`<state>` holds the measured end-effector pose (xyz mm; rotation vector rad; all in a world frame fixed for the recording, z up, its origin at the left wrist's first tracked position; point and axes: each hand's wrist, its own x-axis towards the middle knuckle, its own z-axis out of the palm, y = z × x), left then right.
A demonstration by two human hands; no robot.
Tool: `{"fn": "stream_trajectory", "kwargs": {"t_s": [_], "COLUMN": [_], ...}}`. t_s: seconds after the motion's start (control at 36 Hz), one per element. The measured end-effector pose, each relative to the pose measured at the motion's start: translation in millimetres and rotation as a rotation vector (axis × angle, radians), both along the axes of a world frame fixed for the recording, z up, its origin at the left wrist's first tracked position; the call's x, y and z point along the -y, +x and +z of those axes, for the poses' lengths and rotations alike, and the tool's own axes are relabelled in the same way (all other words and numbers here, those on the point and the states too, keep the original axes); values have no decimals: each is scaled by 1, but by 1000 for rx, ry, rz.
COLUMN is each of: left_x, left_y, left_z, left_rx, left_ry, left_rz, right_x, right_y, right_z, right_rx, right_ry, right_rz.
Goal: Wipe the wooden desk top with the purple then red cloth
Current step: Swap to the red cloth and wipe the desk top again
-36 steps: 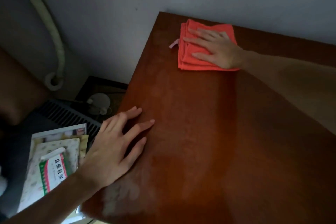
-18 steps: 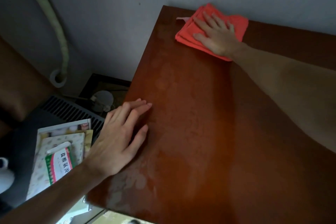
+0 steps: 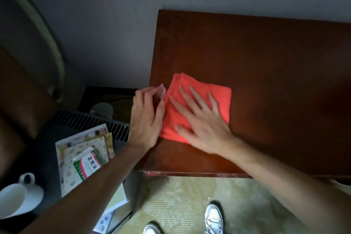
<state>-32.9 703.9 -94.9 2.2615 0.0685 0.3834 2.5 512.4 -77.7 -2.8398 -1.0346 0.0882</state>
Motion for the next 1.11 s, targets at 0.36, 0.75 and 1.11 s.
{"fn": "stream_trajectory", "kwargs": {"t_s": [0.36, 0.75, 1.11], "left_x": [-36, -48, -29], "left_y": [2, 57, 61], "left_z": [11, 4, -2], "left_rx": [-69, -45, -108], "left_ry": [183, 113, 103], "left_rz": [-247, -169, -224], "right_x": [17, -31, -70], "right_y": [-27, 190, 341], "right_z": [4, 7, 11], "right_rx": [-5, 15, -26], "right_ry": [-82, -84, -11], "right_rz": [308, 426, 216]}}
